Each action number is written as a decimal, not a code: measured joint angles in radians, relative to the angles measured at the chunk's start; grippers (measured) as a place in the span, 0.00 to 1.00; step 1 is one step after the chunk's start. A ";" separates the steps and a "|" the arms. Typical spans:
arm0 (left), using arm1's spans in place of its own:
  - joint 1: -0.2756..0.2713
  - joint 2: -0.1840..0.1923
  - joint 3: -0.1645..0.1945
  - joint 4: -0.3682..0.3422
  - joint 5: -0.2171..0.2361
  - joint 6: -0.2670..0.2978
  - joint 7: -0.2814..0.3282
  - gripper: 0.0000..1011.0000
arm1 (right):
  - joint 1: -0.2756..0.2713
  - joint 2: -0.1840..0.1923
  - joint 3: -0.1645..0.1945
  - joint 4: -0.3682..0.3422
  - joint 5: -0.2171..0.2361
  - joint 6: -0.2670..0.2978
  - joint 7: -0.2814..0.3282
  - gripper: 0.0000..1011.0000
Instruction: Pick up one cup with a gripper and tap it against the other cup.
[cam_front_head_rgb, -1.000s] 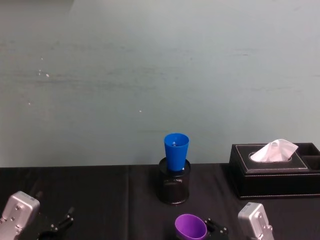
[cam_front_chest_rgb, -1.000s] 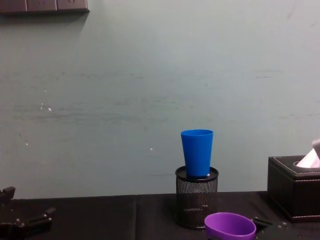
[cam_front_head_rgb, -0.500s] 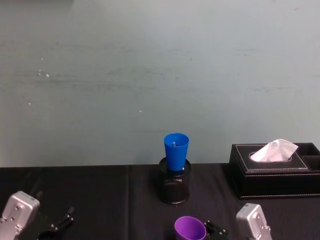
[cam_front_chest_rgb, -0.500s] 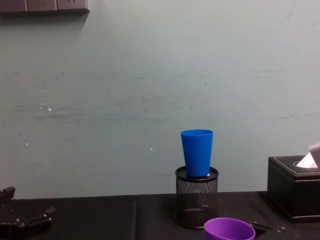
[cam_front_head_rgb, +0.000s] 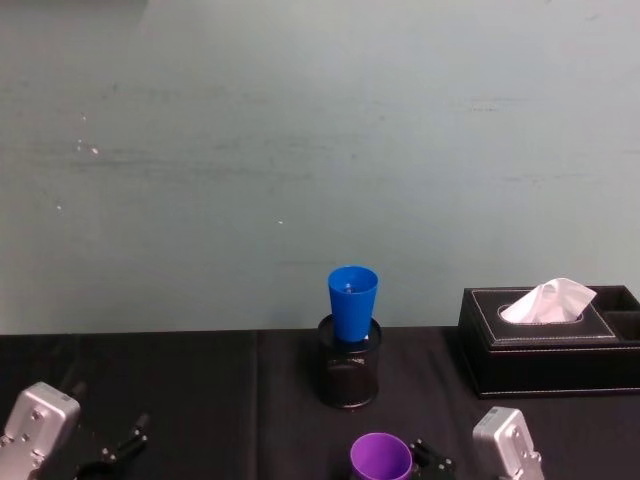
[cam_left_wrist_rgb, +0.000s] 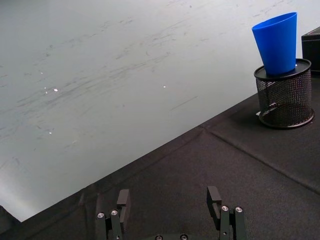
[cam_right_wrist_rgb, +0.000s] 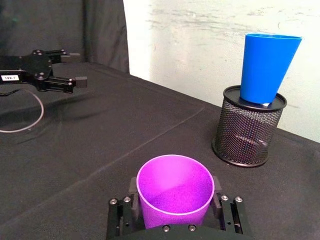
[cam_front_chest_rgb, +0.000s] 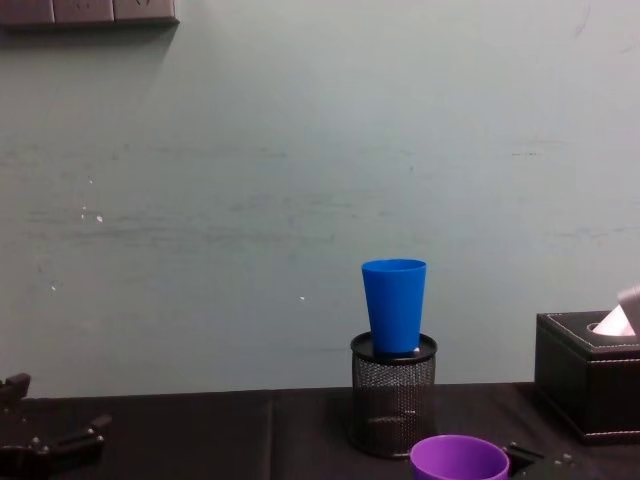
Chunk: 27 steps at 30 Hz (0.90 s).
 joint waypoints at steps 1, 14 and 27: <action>0.000 0.000 0.000 0.000 0.000 0.000 0.000 0.99 | 0.000 0.000 0.000 0.000 0.000 0.000 0.000 0.82; 0.000 0.000 0.000 0.000 0.000 0.000 0.000 0.99 | -0.001 0.001 0.000 -0.002 0.001 0.000 -0.003 0.99; 0.000 0.000 0.000 0.000 0.000 0.000 0.000 0.99 | -0.013 0.003 0.012 -0.037 0.002 -0.043 -0.006 0.99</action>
